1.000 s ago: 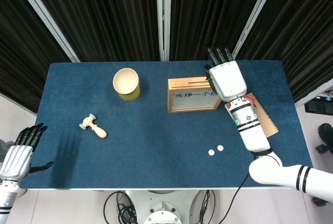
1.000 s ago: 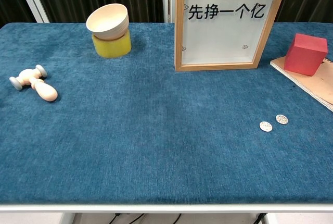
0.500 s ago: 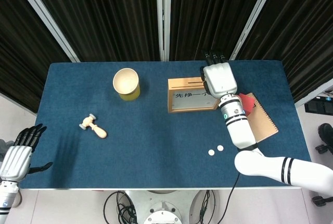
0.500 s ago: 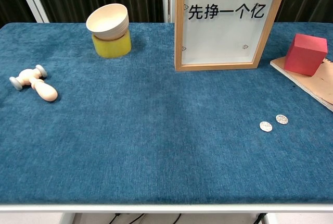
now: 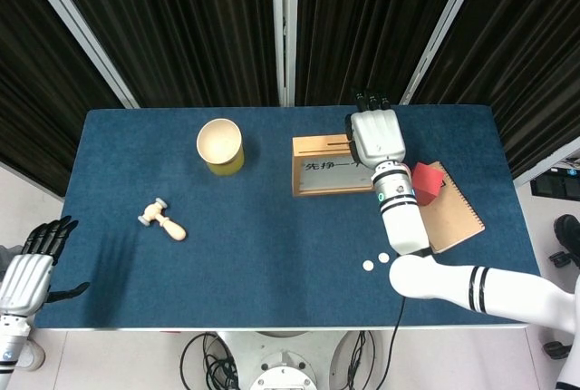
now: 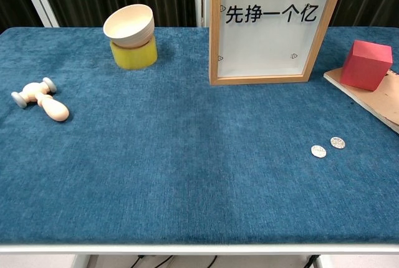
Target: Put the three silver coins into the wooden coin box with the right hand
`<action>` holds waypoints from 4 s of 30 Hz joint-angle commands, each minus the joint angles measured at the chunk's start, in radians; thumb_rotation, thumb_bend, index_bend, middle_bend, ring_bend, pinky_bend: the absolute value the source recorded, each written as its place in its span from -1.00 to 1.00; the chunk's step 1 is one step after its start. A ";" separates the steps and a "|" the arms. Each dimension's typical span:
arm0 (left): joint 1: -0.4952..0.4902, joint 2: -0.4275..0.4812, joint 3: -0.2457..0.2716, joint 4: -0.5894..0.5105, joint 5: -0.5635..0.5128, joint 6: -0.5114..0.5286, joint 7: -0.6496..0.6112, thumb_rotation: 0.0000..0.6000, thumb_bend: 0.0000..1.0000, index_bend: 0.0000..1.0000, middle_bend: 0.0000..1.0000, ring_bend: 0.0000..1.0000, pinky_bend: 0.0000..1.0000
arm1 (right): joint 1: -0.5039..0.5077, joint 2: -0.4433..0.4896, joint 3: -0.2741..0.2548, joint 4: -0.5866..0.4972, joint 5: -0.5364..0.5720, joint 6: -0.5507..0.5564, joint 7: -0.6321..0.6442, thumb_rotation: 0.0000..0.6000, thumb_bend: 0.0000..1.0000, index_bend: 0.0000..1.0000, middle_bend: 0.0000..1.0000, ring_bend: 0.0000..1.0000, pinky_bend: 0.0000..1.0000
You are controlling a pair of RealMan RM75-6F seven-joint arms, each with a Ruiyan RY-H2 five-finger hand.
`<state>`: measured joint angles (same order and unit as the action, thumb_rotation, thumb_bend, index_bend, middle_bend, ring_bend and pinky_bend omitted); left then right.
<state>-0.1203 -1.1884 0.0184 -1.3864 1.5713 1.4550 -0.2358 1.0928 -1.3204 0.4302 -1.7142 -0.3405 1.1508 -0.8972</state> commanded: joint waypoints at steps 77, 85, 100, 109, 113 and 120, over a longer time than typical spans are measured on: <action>0.004 -0.017 0.001 0.017 -0.023 -0.023 0.010 1.00 -1.00 -0.96 -1.00 -1.00 -1.00 | -0.687 -0.229 -0.557 0.389 -1.228 0.099 0.673 1.00 -0.32 -0.67 -0.99 -1.00 -1.00; 0.001 -0.022 0.002 0.029 -0.020 -0.027 0.000 1.00 -1.00 -0.96 -1.00 -1.00 -1.00 | -0.701 -0.245 -0.536 0.411 -1.243 0.112 0.688 1.00 -0.31 -0.37 -0.99 -1.00 -1.00; -0.001 -0.023 0.001 0.029 -0.021 -0.031 0.000 1.00 -1.00 -0.97 -1.00 -1.00 -1.00 | -0.709 -0.251 -0.520 0.422 -1.248 0.078 0.705 1.00 -0.31 -0.24 -0.97 -1.00 -1.00; -0.002 -0.022 0.002 0.032 -0.021 -0.033 -0.004 1.00 -1.00 -0.96 -1.00 -1.00 -1.00 | -0.712 -0.259 -0.514 0.425 -1.246 0.057 0.713 1.00 -0.29 -0.24 -0.97 -1.00 -1.00; -0.003 -0.022 0.001 0.034 -0.020 -0.033 -0.007 1.00 -1.00 -0.96 -1.00 -1.00 -1.00 | -0.712 -0.260 -0.509 0.422 -1.246 0.052 0.713 1.00 -0.29 -0.24 -0.97 -1.00 -1.00; -0.002 -0.022 -0.004 0.036 -0.024 -0.028 -0.015 1.00 -1.00 -0.96 -1.00 -1.00 -1.00 | -0.708 -0.261 -0.503 0.411 -1.244 0.035 0.704 1.00 -0.29 -0.22 -0.97 -1.00 -1.00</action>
<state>-0.1221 -1.2103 0.0147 -1.3502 1.5472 1.4266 -0.2509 0.3839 -1.5811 -0.0733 -1.3025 -1.5840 1.1866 -0.1922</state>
